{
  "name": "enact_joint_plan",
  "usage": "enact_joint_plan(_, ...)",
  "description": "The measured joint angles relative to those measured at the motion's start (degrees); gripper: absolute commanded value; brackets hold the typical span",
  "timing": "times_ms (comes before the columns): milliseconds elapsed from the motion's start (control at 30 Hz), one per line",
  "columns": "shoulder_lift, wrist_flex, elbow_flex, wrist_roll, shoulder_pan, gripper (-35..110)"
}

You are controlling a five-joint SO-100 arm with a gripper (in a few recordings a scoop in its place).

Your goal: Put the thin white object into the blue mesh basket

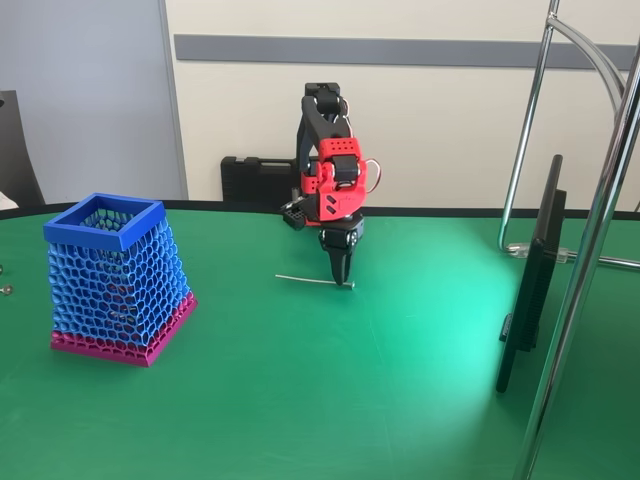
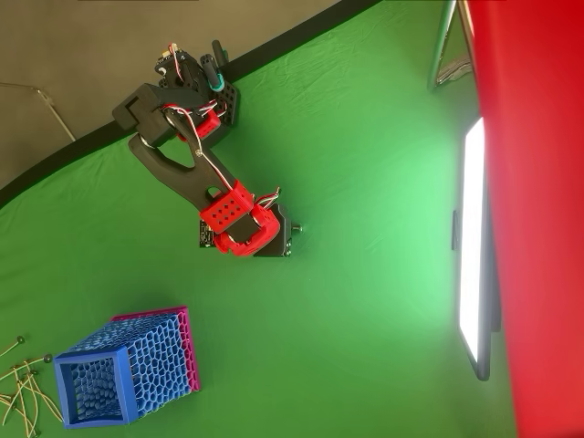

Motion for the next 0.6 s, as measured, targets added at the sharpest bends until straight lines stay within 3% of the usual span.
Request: enact_joint_plan(600,-1.14,0.00,-0.26,1.14,-2.81,12)
